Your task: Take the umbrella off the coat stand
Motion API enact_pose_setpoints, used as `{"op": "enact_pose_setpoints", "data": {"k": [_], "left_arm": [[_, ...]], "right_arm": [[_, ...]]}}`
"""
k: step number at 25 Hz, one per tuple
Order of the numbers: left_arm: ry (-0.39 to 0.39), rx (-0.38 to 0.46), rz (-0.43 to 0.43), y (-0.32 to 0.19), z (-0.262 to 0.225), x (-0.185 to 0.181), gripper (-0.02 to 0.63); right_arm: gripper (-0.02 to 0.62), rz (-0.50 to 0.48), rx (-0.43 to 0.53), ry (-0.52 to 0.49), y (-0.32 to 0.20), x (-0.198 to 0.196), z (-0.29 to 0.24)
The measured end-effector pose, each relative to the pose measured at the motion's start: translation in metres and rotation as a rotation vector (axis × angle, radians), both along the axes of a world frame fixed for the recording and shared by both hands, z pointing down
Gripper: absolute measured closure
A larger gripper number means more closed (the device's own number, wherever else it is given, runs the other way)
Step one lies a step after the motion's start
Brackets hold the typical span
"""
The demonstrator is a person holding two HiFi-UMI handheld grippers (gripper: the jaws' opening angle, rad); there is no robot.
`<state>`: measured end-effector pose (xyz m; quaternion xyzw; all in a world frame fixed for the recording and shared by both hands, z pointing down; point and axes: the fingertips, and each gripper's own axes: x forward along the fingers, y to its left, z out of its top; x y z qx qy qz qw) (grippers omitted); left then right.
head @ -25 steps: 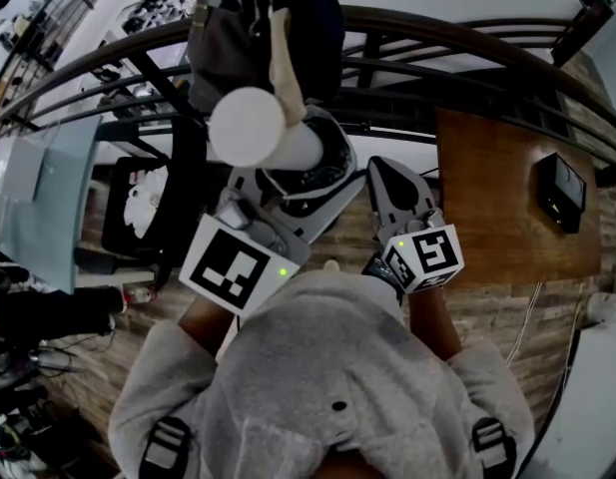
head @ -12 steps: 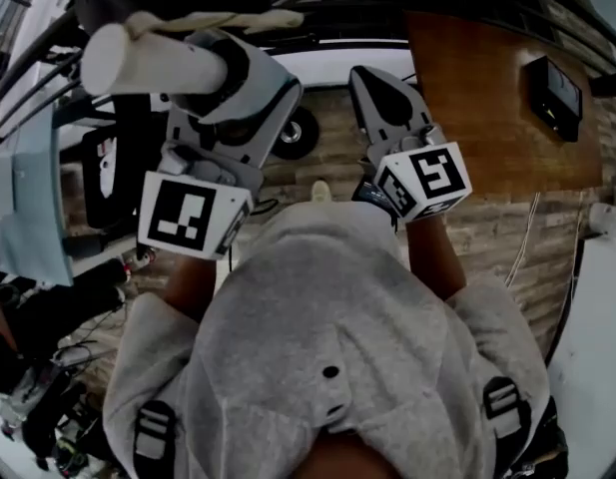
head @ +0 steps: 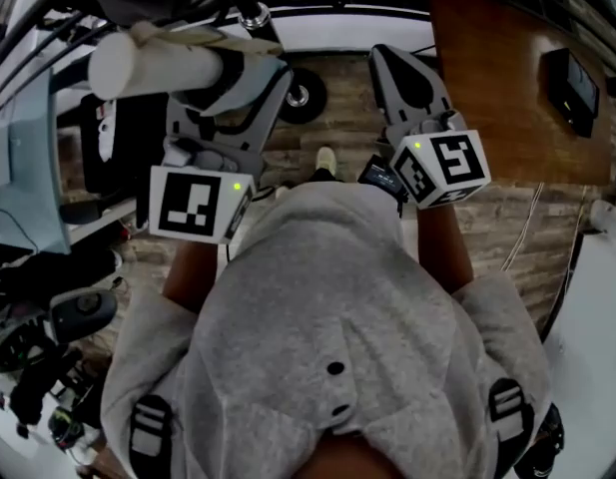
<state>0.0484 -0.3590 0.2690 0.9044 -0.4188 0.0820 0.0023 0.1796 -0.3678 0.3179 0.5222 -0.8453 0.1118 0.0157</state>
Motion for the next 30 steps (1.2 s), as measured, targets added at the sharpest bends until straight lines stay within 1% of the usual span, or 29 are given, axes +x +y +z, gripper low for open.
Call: {"op": "enact_pose_setpoints", "data": {"k": [4,7,10,14,17,19,24,30], "left_arm": [[-0.016,0.005,0.018,0.019,0.006,-0.012,0.33],[-0.033,-0.013,0.02,0.042,0.011,-0.025,0.33],[-0.035,-0.035,0.007,0.068,0.018,-0.045,0.33],[-0.027,-0.041,0.011,0.111,0.023,-0.071,0.331],[-0.03,-0.046,0.018,0.136,0.03,-0.089,0.33],[-0.019,-0.041,0.02,0.149,0.03,-0.098,0.33],[-0.005,-0.047,0.051,0.184,0.034,-0.112,0.331],[0.004,-0.057,0.075,0.21,0.038,-0.12,0.33]], "right_arm": [[0.586,-0.003,-0.013,0.038,0.015,-0.017,0.006],[0.586,0.006,-0.026,0.055,0.036,-0.034,0.004],[0.586,0.007,-0.036,0.097,0.061,-0.059,0.005],[0.586,0.012,-0.05,0.063,0.102,-0.084,0.004],[0.586,0.025,-0.048,0.088,0.129,-0.099,0.004],[0.586,0.036,-0.042,0.101,0.145,-0.107,0.002],[0.586,0.067,-0.061,0.101,0.183,-0.121,0.006],[0.586,0.077,-0.068,0.141,0.214,-0.135,0.007]]}}
